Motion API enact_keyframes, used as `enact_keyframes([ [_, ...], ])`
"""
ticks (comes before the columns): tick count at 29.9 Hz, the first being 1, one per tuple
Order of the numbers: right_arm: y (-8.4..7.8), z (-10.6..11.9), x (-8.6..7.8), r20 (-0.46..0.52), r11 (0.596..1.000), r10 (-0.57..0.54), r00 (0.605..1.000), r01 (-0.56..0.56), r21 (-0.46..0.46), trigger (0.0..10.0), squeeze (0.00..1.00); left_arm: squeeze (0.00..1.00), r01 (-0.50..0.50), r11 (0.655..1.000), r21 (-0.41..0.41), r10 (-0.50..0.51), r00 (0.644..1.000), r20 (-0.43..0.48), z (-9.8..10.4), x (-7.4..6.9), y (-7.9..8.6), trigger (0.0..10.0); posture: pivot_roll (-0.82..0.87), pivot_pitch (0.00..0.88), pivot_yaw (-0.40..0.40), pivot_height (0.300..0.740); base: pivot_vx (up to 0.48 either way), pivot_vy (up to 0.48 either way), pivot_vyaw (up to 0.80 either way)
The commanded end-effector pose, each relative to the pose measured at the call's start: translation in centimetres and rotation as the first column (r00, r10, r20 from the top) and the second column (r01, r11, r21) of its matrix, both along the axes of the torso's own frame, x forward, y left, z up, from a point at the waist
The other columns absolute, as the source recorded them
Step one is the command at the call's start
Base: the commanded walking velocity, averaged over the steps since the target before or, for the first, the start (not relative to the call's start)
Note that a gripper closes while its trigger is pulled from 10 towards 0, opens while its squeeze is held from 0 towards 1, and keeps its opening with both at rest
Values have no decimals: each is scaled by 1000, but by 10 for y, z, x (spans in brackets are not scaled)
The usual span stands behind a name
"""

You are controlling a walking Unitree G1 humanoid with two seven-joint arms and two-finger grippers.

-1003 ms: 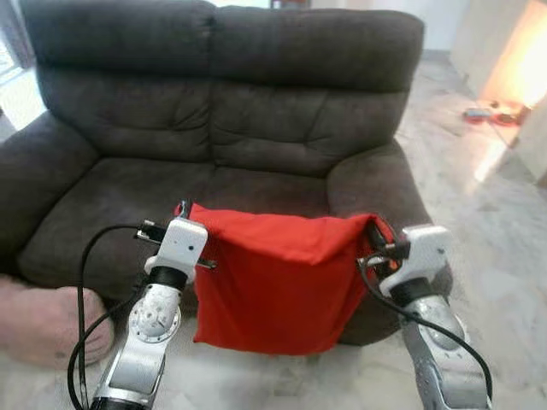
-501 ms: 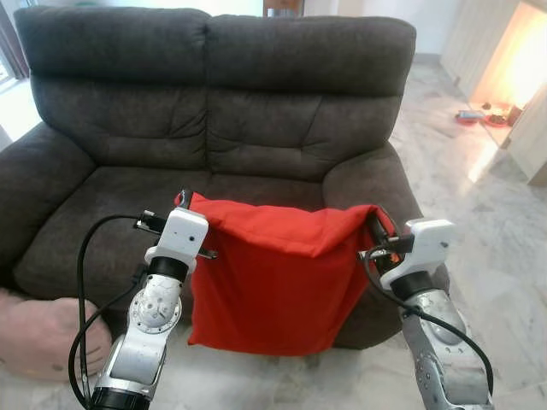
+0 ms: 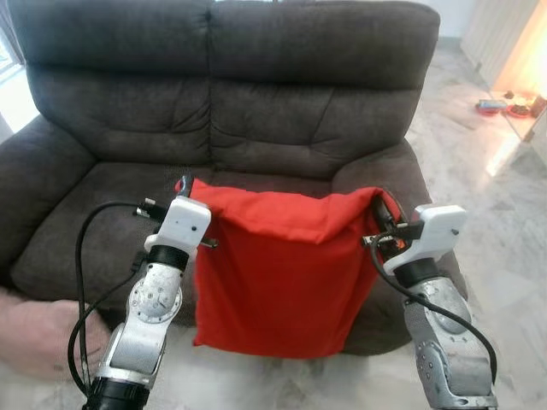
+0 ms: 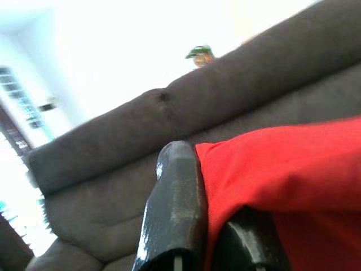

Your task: Move the pillow to the sofa from floor

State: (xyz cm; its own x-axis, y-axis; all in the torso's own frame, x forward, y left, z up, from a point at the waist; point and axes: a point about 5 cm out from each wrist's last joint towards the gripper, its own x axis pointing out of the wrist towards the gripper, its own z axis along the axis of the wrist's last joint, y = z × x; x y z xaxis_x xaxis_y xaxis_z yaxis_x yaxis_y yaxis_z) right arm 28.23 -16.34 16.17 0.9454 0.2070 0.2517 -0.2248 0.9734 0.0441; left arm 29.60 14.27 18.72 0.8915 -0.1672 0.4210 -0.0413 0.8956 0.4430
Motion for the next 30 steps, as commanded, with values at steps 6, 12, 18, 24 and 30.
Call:
enact_keyframes([
  [6, 18, 39, -1, 162, 997, 81, 984, -81, -6, 10000, 0, 0, -17, 1000, -13, 19, 986, 164, 39, -3, 7, 10000, 68, 31, -32, 740, 310, 0, 0],
  [12, 20, 45, -1, 183, 996, 94, 979, -93, -11, 10000, 0, 0, -17, 1000, -16, 20, 984, 176, 43, -2, 6, 10000, 71, 32, -34, 740, 312, 0, 660],
  [18, 20, 47, -1, 179, 995, 99, 979, -100, -1, 10000, 0, 0, -20, 1000, -16, 22, 983, 182, 45, -3, 6, 10000, 71, 31, -35, 740, 311, 0, 0],
  [24, 27, 51, -3, 199, 991, 136, 971, -134, -24, 10000, 0, 0, -27, 1000, -12, 29, 981, 190, 48, -2, 8, 10000, 72, 30, -34, 740, 311, 0, 526],
  [30, 25, 51, -1, 191, 992, 128, 973, -130, -1, 10000, 0, 0, -29, 1000, -10, 31, 981, 191, 48, -2, 9, 10000, 71, 28, -34, 740, 311, 0, 133],
])
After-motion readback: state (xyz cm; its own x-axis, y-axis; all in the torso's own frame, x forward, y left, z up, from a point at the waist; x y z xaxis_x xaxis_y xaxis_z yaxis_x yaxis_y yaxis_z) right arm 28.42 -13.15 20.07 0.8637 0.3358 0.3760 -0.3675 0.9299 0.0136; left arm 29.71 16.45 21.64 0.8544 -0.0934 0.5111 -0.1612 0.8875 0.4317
